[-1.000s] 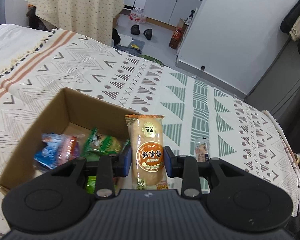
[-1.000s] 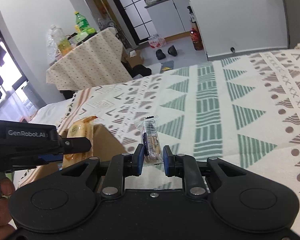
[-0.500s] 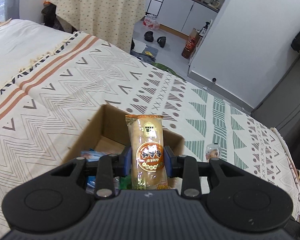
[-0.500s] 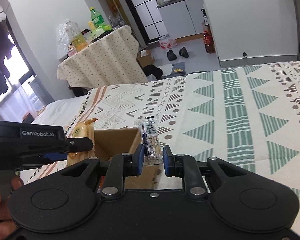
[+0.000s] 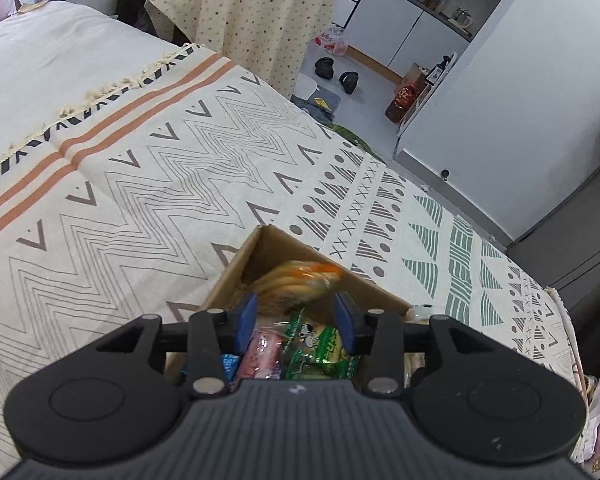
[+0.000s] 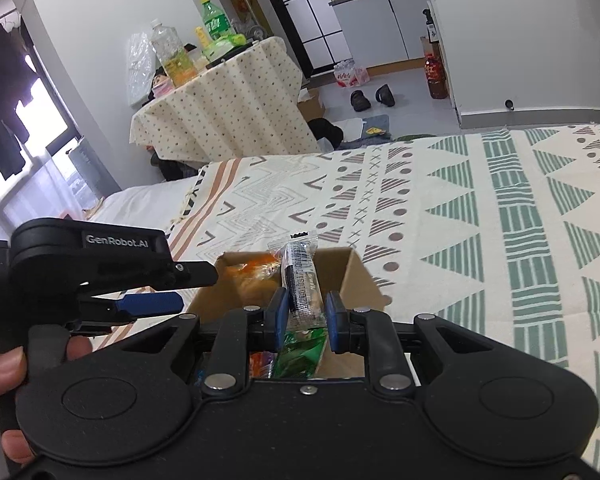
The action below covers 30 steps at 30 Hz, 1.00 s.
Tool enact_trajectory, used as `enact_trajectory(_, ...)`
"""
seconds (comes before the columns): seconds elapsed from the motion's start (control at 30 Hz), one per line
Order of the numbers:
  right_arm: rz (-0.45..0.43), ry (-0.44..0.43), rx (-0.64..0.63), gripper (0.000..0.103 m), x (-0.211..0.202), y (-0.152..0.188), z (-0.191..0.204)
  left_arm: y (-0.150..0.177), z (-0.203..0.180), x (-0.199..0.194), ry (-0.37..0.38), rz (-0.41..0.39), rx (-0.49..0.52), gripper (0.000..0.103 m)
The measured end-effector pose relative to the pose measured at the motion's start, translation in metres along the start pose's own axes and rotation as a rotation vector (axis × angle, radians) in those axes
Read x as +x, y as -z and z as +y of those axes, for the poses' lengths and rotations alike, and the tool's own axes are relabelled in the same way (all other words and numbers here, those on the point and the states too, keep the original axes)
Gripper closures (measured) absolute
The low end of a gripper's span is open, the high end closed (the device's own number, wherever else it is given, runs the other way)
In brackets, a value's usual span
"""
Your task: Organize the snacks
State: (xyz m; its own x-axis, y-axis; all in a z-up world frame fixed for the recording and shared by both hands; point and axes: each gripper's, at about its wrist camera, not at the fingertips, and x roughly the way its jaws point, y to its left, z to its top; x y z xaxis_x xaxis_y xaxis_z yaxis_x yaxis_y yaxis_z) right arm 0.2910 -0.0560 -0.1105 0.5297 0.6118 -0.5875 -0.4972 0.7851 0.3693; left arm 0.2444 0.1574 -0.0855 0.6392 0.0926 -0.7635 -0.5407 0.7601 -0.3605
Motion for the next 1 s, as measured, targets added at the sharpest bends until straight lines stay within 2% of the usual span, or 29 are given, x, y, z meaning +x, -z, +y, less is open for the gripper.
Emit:
enact_trajectory(0.13, 0.006, -0.001, -0.008, 0.082, 0.003, -0.001, 0.011, -0.001, 0.008, -0.007, -0.004, 0.0, -0.011, 0.053)
enact_trajectory(0.27, 0.002, 0.013, -0.029, 0.072, 0.002, -0.004, 0.02, -0.001, 0.012, -0.017, -0.006, -0.006, -0.006, 0.047)
enact_trajectory(0.33, 0.008, 0.028, -0.017, 0.071, -0.001, -0.004, 0.02, -0.001, 0.013, -0.022, -0.005, -0.009, 0.002, 0.038)
enact_trajectory(0.53, 0.009, 0.061, 0.021, 0.072, -0.022, 0.002, 0.014, 0.001, 0.01, -0.039, -0.001, -0.008, 0.038, 0.023)
enact_trajectory(0.77, -0.01, 0.099, 0.078, 0.071, -0.056, 0.009, 0.003, 0.004, 0.003, -0.063, 0.018, -0.007, 0.107, 0.016)
enact_trajectory(1.0, -0.028, 0.139, 0.104, 0.062, -0.091, 0.014, 0.0, 0.013, -0.007, -0.091, 0.036, 0.001, 0.182, 0.01)
